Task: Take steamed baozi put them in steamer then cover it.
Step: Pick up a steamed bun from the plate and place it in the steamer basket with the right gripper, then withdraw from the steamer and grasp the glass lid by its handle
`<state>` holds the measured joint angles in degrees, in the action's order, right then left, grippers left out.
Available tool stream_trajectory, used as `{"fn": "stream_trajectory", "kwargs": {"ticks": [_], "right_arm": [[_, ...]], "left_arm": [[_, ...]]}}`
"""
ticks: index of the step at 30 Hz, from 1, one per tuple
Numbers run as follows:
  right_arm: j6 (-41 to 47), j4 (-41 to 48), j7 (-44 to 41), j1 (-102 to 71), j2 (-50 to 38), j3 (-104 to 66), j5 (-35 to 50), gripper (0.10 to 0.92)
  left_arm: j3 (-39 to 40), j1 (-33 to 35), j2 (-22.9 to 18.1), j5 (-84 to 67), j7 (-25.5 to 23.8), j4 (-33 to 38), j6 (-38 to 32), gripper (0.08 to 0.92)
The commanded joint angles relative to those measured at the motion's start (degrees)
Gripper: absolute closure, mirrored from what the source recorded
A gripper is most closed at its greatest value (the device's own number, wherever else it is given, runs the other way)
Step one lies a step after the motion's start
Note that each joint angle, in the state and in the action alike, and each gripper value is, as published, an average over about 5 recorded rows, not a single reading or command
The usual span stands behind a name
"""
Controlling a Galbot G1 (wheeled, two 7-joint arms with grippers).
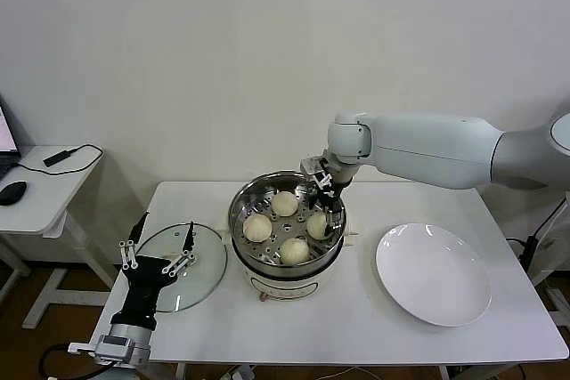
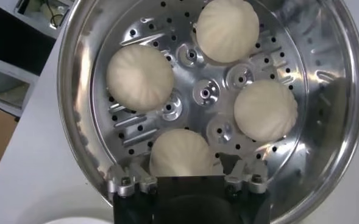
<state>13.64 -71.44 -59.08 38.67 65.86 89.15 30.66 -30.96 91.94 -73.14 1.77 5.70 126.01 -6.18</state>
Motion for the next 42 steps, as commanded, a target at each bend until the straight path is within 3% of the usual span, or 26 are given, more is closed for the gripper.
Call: {"fn": "stream_trajectory", "kwargs": {"ticks": [1, 5, 12, 17, 21, 30, 37, 42], "right_arm": [[-2.5, -7.3, -0.6, -2.1, -7.1, -15.0, -9.1, 0.203], [-6.8, -11.9, 14.6, -4.7, -13.6, -23.3, -6.0, 0.203], [-17.5, -17.4, 59.5, -18.8, -22.2, -34.4, -2.5, 0.203], [-23.5, -18.1, 75.1, -36.9, -24.6, -53.1, -1.5, 0.203], [-27.7, -19.0, 77.5, -53.0, -25.0, -70.8, -2.1, 0.203], [-33.2, -23.2, 72.3, -88.0, -19.8, -104.6, -5.4, 0.203], [-36.1, -25.3, 68.5, -105.6, -14.4, -119.5, -6.7, 0.203], [-37.5, -26.2, 66.3, -112.3, -10.4, -123.2, -7.0, 0.203]], "left_arm": [[0.1, -0.4, 0.9, 0.2, 0.0, -0.3, 0.2, 0.177], [0.2, -1.3, 1.5, 2.3, 0.1, -1.1, 0.3, 0.177], [0.7, -2.7, 2.4, 15.0, 0.6, -4.5, -1.4, 0.177], [0.9, -3.9, 3.2, 22.8, 1.8, -8.1, -3.7, 0.177], [1.0, -4.6, 3.8, 26.7, 2.0, -10.6, -4.6, 0.177], [-0.4, -5.7, 5.6, 40.8, 4.1, -17.1, -8.2, 0.177], [-2.7, -5.6, 7.3, 58.5, 4.9, -22.5, -8.8, 0.177], [-4.2, -6.1, 7.8, 69.5, 2.7, -25.3, -6.3, 0.177]]}}
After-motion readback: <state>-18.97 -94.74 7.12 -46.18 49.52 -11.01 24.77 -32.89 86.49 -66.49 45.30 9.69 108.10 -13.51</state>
